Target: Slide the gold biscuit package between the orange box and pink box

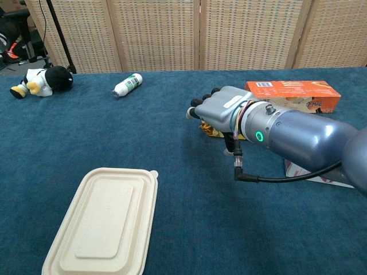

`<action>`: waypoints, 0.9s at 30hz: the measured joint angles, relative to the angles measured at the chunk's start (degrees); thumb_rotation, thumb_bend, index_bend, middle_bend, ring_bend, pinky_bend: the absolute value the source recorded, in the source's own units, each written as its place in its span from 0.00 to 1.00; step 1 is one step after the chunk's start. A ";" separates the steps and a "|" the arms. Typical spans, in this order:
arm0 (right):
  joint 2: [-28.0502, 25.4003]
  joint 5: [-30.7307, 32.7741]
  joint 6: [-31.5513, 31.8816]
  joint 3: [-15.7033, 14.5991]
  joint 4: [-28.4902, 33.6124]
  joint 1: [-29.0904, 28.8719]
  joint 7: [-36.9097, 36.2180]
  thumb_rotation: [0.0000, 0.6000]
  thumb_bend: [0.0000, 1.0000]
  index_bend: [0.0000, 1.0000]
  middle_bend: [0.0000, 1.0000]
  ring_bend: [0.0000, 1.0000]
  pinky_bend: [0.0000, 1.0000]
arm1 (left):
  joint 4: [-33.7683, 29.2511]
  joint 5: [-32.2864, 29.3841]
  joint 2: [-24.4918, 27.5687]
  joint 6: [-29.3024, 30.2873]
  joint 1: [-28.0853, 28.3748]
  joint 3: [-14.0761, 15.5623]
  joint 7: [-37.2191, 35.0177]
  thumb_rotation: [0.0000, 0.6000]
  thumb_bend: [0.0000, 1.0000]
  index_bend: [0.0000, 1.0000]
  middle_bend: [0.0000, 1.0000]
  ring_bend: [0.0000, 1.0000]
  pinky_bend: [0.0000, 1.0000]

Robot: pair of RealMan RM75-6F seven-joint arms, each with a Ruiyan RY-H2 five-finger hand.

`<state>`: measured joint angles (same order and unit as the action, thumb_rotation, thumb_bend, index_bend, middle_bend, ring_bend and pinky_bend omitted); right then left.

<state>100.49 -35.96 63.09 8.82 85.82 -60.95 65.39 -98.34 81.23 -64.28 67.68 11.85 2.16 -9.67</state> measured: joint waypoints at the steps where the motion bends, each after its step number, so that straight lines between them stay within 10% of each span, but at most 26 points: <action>1: 0.15 0.00 -0.05 -0.10 -0.22 -0.16 0.18 1.00 0.26 0.11 0.00 0.00 0.00 | 0.00 -0.03 -0.02 0.00 0.01 -0.01 0.06 1.00 0.29 0.00 0.00 0.00 0.00; 27: 3.49 2.90 -4.17 -1.09 -6.16 -5.12 5.40 1.00 0.31 0.14 0.00 0.00 0.00 | -0.65 0.07 0.51 0.06 -0.07 0.00 -0.41 1.00 0.29 0.00 0.00 0.00 0.00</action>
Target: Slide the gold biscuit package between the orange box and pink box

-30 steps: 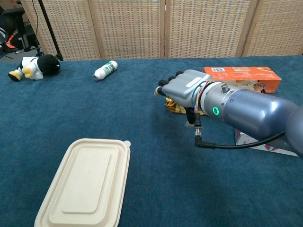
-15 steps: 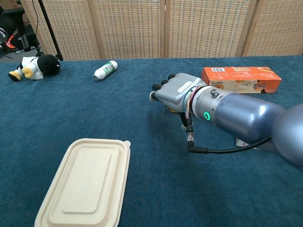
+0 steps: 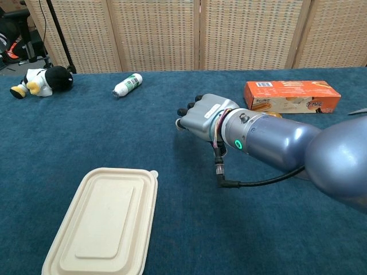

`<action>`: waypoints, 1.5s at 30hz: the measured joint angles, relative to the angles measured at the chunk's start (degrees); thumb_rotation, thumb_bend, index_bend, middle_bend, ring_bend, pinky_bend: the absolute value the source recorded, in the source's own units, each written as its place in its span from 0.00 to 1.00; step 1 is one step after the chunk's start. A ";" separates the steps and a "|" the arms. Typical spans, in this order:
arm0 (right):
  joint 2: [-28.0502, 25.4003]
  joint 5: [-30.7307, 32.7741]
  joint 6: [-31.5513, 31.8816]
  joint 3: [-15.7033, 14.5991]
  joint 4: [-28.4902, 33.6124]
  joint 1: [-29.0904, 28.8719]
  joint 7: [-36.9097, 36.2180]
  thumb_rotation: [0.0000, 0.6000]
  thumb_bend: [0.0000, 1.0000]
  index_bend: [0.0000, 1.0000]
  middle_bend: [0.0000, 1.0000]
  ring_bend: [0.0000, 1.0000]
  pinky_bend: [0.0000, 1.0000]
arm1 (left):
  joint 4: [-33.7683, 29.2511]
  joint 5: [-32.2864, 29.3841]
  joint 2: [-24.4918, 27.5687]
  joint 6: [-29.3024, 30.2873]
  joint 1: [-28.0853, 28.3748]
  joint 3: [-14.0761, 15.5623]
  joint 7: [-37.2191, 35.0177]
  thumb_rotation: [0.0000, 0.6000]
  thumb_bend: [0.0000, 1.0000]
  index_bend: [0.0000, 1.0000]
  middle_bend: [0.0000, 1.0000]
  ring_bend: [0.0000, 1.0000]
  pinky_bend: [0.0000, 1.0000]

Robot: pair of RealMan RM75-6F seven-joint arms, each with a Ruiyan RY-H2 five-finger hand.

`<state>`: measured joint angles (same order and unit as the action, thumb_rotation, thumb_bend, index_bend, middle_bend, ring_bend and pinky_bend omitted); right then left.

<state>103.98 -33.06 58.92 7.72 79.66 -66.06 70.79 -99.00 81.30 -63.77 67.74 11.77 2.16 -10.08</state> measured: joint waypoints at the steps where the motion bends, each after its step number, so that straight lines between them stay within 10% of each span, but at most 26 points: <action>1: 0.07 0.04 -0.14 -0.05 -0.28 -0.11 0.04 1.00 0.31 0.14 0.00 0.00 0.00 | 0.01 0.05 -0.01 -0.03 0.01 0.04 0.05 1.00 0.29 0.00 0.00 0.00 0.00; 45: -4.15 5.29 0.77 -3.06 -2.93 -0.38 4.53 1.00 0.31 0.15 0.00 0.00 0.00 | -0.75 0.69 0.43 -0.24 0.12 0.33 -1.09 1.00 0.29 0.00 0.00 0.00 0.00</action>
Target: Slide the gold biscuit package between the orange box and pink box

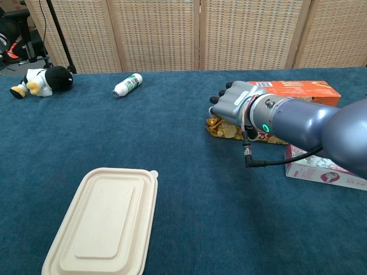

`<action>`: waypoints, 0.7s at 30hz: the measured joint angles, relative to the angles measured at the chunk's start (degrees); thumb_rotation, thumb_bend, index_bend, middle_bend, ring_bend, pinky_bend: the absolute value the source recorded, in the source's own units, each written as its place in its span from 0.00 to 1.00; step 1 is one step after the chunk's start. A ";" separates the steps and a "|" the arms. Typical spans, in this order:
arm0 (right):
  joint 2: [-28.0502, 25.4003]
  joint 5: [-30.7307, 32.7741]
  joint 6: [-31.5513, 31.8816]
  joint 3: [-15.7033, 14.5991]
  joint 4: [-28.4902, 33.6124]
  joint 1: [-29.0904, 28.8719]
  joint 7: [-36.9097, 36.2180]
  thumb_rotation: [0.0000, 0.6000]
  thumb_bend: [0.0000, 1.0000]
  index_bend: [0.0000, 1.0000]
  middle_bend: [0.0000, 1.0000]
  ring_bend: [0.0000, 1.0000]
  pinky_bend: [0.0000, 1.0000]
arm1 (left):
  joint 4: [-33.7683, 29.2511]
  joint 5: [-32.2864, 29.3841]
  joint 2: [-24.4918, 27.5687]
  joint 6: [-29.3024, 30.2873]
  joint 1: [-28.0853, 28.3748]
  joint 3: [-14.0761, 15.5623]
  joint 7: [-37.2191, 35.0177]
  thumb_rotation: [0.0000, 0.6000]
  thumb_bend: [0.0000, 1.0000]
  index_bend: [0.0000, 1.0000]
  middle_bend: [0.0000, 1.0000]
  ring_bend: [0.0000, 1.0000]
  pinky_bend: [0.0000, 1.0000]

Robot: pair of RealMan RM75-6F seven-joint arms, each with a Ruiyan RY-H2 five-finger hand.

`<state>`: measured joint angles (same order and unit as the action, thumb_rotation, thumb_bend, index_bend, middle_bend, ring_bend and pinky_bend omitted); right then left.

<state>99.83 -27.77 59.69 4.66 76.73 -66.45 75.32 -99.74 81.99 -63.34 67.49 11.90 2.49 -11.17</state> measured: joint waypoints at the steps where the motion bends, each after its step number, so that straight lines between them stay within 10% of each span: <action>1: -0.17 0.23 0.12 -0.16 0.22 0.12 0.14 1.00 0.31 0.15 0.00 0.00 0.00 | -0.01 0.00 0.02 0.01 0.00 -0.01 -0.08 1.00 0.29 0.00 0.00 0.00 0.00; 21: -3.49 2.56 2.56 -2.44 5.33 1.65 1.67 1.00 0.31 0.15 0.00 0.00 0.00 | -0.26 -0.06 0.21 -0.30 0.14 -0.02 -0.97 1.00 0.29 0.00 0.00 0.00 0.00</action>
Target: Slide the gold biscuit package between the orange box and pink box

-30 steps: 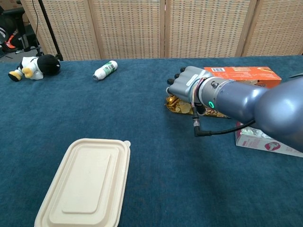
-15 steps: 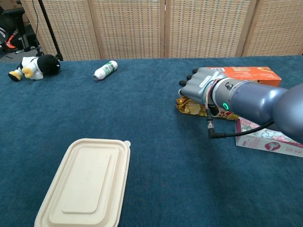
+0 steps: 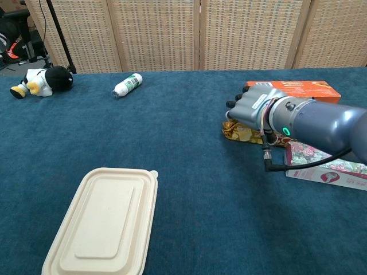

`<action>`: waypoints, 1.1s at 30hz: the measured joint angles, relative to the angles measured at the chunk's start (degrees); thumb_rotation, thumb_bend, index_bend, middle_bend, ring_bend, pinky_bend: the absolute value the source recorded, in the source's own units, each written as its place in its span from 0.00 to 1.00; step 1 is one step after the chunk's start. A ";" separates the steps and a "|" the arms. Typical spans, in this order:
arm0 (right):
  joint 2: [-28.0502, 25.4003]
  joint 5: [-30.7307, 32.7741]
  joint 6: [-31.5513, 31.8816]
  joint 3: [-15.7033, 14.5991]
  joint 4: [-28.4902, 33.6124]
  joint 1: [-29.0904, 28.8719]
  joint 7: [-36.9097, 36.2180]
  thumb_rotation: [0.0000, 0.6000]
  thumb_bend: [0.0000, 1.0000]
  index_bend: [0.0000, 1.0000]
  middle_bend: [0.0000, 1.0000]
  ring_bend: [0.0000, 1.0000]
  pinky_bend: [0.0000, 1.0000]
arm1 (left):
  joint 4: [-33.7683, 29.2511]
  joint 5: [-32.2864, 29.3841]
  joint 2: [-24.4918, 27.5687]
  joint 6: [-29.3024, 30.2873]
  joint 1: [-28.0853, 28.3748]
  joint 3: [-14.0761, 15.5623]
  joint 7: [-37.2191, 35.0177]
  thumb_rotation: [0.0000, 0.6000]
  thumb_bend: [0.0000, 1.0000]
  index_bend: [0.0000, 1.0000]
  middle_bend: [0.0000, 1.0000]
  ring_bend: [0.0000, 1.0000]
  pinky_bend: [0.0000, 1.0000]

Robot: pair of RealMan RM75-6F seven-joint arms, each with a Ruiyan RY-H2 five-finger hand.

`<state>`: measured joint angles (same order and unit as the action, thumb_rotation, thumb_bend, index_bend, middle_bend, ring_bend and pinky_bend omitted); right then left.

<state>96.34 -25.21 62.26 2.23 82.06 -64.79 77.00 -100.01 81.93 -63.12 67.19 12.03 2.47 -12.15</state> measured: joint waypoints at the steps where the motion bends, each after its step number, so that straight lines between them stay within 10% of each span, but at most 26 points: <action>1: -0.11 0.12 0.19 -0.13 0.22 0.10 0.10 1.00 0.31 0.15 0.00 0.00 0.00 | -0.04 0.02 0.03 0.06 -0.01 -0.03 -0.10 1.00 0.29 0.00 0.00 0.00 0.00; 33: -2.01 2.14 4.44 -2.82 6.44 1.51 2.98 1.00 0.31 0.16 0.00 0.00 0.00 | -0.57 0.42 0.54 -0.29 0.23 0.10 -1.63 1.00 0.29 0.00 0.00 0.00 0.00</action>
<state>94.33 -23.07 66.69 -0.59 88.50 -63.28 79.97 -100.58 82.35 -62.59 66.90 12.26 2.57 -13.78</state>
